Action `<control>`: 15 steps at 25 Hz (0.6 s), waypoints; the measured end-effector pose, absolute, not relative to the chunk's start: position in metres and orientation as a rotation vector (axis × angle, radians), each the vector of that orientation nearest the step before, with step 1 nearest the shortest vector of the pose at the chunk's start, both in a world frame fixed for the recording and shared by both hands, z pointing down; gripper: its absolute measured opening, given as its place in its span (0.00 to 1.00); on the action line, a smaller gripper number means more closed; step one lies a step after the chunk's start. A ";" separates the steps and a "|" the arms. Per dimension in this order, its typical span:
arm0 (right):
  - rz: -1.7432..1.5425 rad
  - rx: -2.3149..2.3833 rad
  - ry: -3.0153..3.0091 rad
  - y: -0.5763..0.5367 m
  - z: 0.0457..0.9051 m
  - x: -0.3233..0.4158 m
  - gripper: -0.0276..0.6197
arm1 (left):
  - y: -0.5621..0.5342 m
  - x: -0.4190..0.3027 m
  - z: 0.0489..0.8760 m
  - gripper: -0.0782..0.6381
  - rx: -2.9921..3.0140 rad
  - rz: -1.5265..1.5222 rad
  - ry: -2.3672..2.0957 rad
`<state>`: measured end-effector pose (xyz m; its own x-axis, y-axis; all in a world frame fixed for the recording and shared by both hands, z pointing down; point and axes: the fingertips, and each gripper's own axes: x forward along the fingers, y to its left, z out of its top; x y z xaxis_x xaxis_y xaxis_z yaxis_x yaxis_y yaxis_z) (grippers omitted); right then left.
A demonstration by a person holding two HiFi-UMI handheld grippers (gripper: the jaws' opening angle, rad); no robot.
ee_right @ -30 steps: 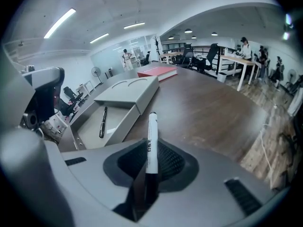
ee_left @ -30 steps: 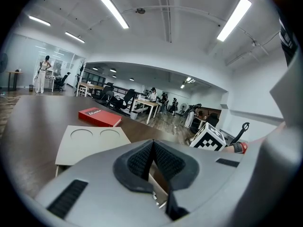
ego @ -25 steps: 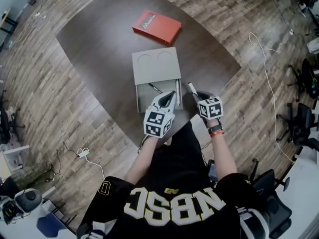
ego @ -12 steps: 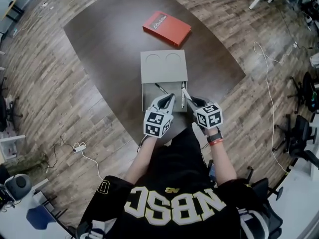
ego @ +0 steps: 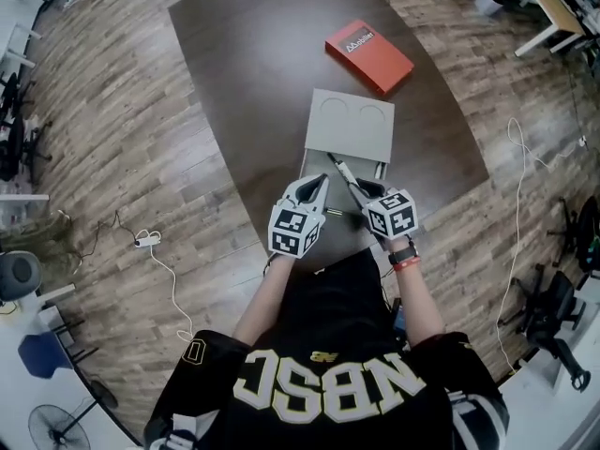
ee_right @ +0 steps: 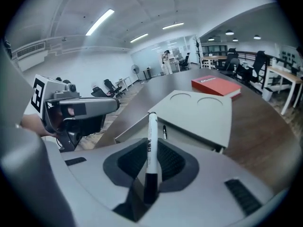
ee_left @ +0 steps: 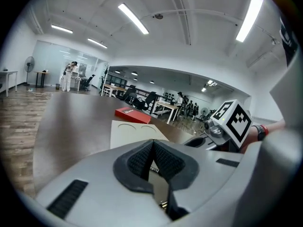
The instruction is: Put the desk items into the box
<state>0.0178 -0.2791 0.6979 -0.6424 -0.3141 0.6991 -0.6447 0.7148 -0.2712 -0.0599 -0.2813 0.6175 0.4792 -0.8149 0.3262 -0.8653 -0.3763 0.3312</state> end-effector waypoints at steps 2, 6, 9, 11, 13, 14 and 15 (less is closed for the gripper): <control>0.665 0.674 -2.289 -0.281 0.702 0.004 0.16 | -0.281 -0.074 0.615 0.12 2.237 0.122 -1.438; 0.639 0.602 -2.287 -0.285 0.713 -0.022 0.16 | -0.282 -0.097 0.612 0.12 2.205 0.111 -1.503; 0.614 0.553 -2.269 -0.283 0.726 -0.033 0.16 | -0.278 -0.110 0.614 0.12 2.169 0.106 -1.544; 0.600 0.535 -2.249 -0.283 0.736 -0.037 0.16 | -0.275 -0.113 0.616 0.12 2.152 0.104 -1.559; 0.590 0.522 -2.228 -0.285 0.746 -0.040 0.16 | -0.273 -0.114 0.618 0.12 2.139 0.107 -1.568; 0.586 0.517 -2.219 -0.287 0.750 -0.042 0.16 | -0.273 -0.114 0.619 0.12 2.134 0.109 -1.569; 0.583 0.512 -2.212 -0.289 0.753 -0.044 0.16 | -0.273 -0.115 0.619 0.12 2.131 0.112 -1.569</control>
